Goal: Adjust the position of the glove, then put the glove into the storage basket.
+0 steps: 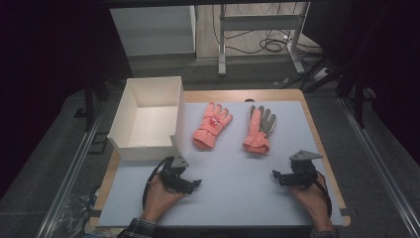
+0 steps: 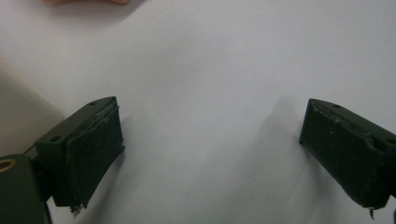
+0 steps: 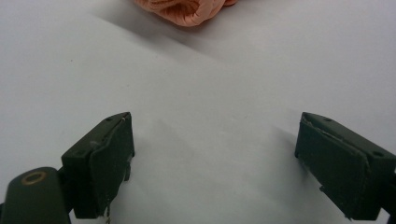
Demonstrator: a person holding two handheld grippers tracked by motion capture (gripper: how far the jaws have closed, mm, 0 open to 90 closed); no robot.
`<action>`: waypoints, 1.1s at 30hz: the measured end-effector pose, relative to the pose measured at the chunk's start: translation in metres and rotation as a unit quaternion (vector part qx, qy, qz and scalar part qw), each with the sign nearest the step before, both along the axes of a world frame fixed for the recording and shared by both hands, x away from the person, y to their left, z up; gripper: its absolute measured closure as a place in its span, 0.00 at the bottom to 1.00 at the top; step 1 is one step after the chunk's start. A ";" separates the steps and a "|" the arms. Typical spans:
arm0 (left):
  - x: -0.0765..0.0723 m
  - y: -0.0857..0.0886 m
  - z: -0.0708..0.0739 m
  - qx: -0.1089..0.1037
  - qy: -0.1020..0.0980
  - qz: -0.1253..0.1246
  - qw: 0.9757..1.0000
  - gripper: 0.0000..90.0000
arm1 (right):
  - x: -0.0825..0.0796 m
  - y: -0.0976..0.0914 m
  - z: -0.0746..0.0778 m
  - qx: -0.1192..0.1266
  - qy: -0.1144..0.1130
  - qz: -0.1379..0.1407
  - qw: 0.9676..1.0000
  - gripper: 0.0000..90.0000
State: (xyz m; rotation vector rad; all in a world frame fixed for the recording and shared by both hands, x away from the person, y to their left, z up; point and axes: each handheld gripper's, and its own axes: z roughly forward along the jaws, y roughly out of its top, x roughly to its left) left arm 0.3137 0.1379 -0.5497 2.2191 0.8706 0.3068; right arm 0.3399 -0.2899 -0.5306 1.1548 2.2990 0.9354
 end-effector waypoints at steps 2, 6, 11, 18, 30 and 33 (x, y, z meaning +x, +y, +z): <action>0.000 0.000 0.000 0.000 -0.001 0.001 1.000 0.06 | 0.000 0.000 0.000 0.000 0.000 0.000 1.000 0.13; 0.001 0.000 -0.001 0.006 0.004 0.020 1.000 0.00 | 0.000 0.000 0.000 0.000 0.001 0.001 1.000 0.12; 0.001 0.000 -0.001 0.006 0.004 0.020 1.000 0.00 | 0.000 0.000 0.000 0.000 0.001 0.001 1.000 0.12; 0.001 0.000 -0.001 0.007 0.004 0.020 1.000 0.00 | 0.000 0.000 0.000 0.000 0.001 0.002 1.000 0.12; 0.002 0.000 -0.001 0.006 0.004 0.020 1.000 0.00 | 0.000 0.000 0.002 0.002 -0.001 -0.002 1.000 0.16; 0.002 0.000 -0.001 0.006 0.004 0.020 1.000 0.00 | 0.000 0.001 0.002 0.006 -0.001 -0.010 1.000 0.17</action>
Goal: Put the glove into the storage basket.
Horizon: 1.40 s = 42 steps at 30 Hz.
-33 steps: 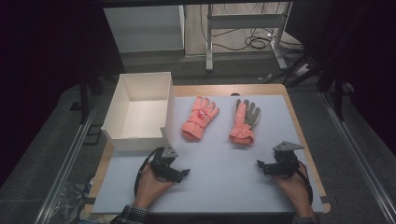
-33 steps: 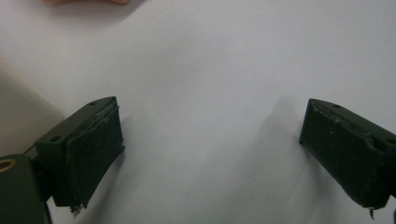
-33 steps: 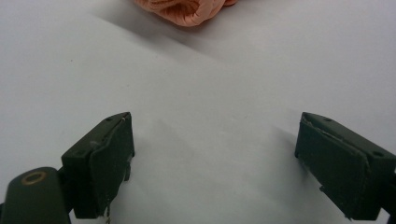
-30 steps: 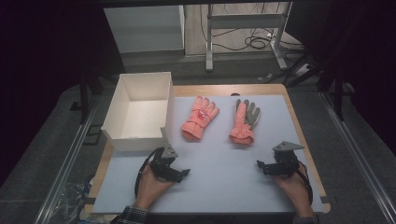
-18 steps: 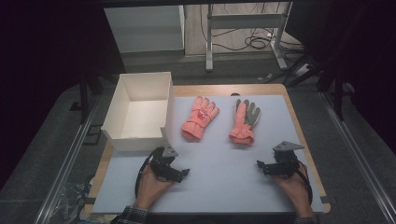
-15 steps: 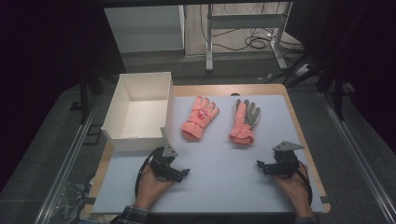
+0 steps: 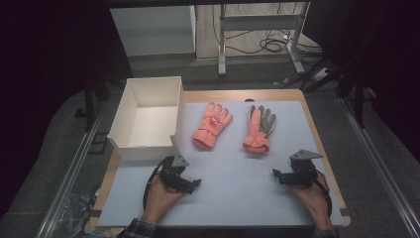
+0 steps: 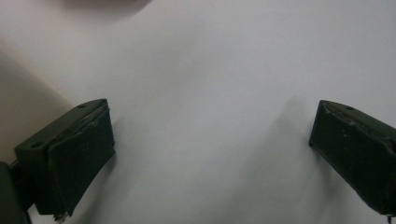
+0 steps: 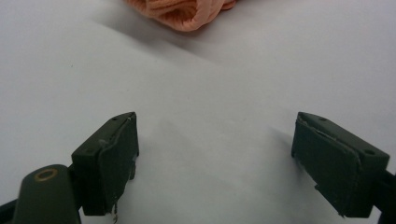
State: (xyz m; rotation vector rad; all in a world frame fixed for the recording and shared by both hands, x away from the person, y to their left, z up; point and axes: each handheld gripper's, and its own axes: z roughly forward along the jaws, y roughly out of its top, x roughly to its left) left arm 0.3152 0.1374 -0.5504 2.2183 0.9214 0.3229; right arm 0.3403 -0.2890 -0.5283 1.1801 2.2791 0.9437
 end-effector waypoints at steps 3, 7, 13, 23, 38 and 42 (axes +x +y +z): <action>0.000 0.000 0.000 0.000 0.000 0.000 1.000 0.00 | 0.002 0.001 0.004 0.011 0.002 -0.003 1.000 0.19; 0.000 0.000 0.000 -0.001 0.001 0.001 1.000 0.00 | 0.003 0.002 0.010 0.015 -0.005 -0.003 1.000 0.21; 0.000 0.000 0.000 -0.001 0.000 0.000 1.000 0.00 | 0.014 0.000 0.024 0.019 -0.010 -0.002 1.000 0.34; 0.000 0.000 0.000 -0.001 0.000 0.000 1.000 0.00 | 0.037 0.001 0.039 0.032 -0.016 -0.011 0.999 0.48; 0.000 0.000 0.000 0.000 0.000 0.000 1.000 0.00 | 0.086 0.030 0.061 0.035 -0.012 0.000 0.999 0.68; 0.000 0.000 0.000 -0.002 0.001 0.001 1.000 0.00 | 0.098 0.039 0.062 0.027 -0.015 0.004 1.000 0.69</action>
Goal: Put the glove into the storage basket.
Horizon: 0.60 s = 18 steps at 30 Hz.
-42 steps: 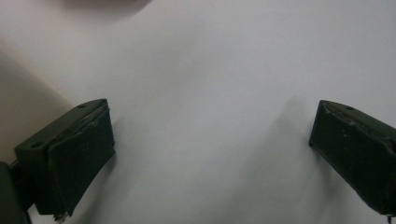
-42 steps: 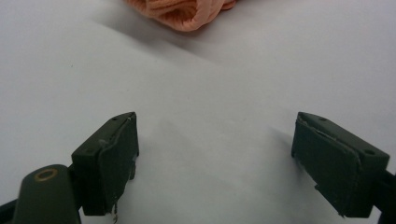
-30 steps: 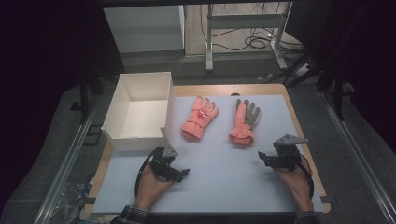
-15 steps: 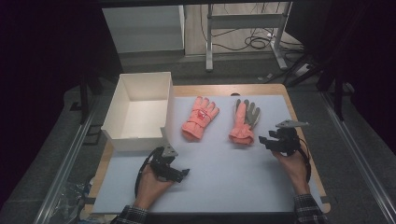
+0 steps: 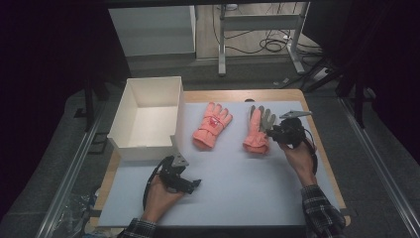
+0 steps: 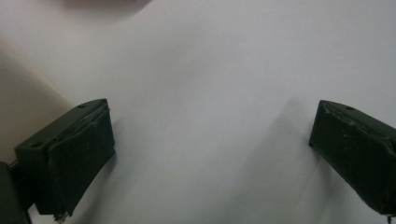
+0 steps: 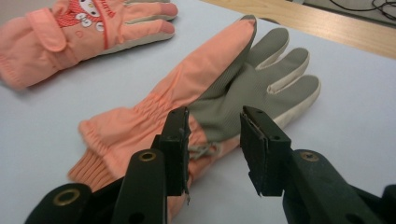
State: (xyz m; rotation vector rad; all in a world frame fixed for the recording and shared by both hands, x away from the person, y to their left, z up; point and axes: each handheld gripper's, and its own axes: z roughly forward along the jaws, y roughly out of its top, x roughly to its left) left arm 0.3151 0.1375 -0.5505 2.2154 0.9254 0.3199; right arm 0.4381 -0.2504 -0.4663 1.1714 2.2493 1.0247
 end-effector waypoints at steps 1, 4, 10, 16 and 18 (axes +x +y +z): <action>0.000 0.000 0.000 0.000 0.000 0.000 1.000 0.00 | 0.003 0.002 0.000 -0.005 -0.001 -0.002 1.000 0.69; 0.000 0.000 0.000 0.002 0.000 -0.002 1.000 0.00 | 0.014 0.006 0.000 -0.012 -0.003 -0.010 1.000 0.66; 0.000 0.000 0.000 0.002 0.001 -0.001 1.000 0.00 | 0.034 0.013 -0.007 -0.024 0.008 -0.020 0.999 0.59; 0.000 0.000 0.000 0.002 0.000 -0.002 1.000 0.00 | 0.050 0.018 -0.026 -0.052 0.037 -0.024 0.998 0.56; 0.000 0.000 0.000 0.001 0.000 -0.001 1.000 0.00 | 0.055 0.016 -0.033 -0.035 0.056 -0.027 0.997 0.61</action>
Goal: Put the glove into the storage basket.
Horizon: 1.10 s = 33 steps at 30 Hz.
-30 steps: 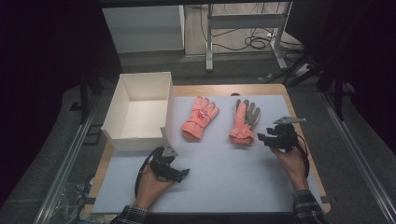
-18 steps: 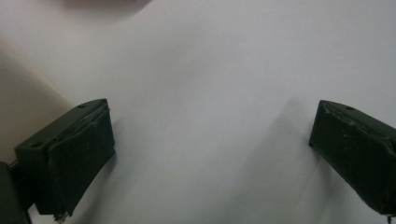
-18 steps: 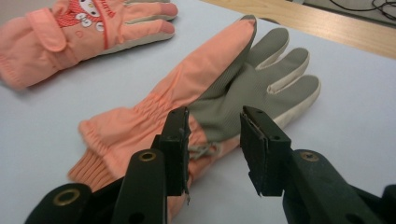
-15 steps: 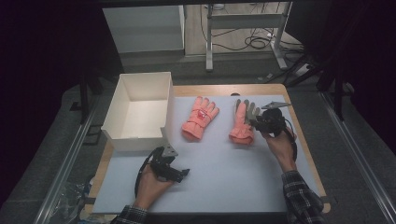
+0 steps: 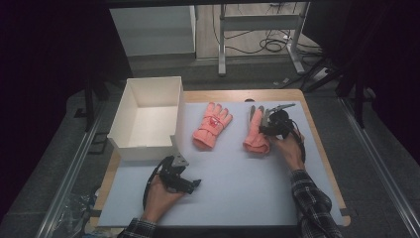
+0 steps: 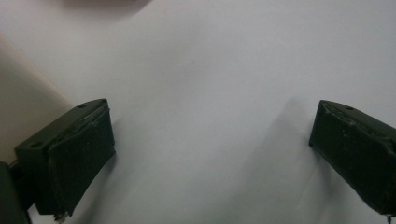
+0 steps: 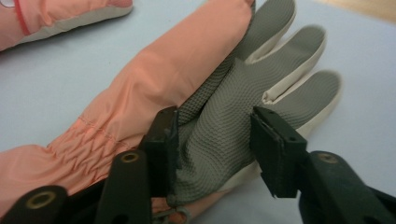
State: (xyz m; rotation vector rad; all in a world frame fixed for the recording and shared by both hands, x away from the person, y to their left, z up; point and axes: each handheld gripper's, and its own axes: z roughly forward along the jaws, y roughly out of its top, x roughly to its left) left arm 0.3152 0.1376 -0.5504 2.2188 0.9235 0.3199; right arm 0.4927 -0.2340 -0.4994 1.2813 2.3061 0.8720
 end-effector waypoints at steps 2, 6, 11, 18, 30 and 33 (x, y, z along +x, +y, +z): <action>0.000 0.000 0.000 0.000 0.000 0.000 1.000 0.00 | 0.001 -0.001 -0.005 0.012 0.005 -0.008 1.000 0.68; 0.000 0.000 0.000 0.001 0.000 -0.001 1.000 0.00 | -0.004 0.000 -0.006 0.014 0.000 -0.016 1.000 0.88; 0.000 0.000 0.000 0.001 0.000 0.000 1.000 0.00 | -0.006 -0.002 -0.003 0.029 -0.003 -0.025 0.999 0.95; 0.000 0.000 0.000 0.000 0.000 0.000 1.000 0.00 | -0.017 -0.010 0.007 0.072 -0.011 -0.025 0.997 0.96; 0.000 0.000 0.000 0.001 0.000 0.000 1.000 0.00 | -0.039 -0.019 0.027 0.122 -0.011 -0.011 0.992 0.96; 0.000 0.000 0.000 0.001 0.000 0.000 1.000 0.00 | -0.046 -0.018 0.031 0.132 -0.009 -0.002 0.991 0.96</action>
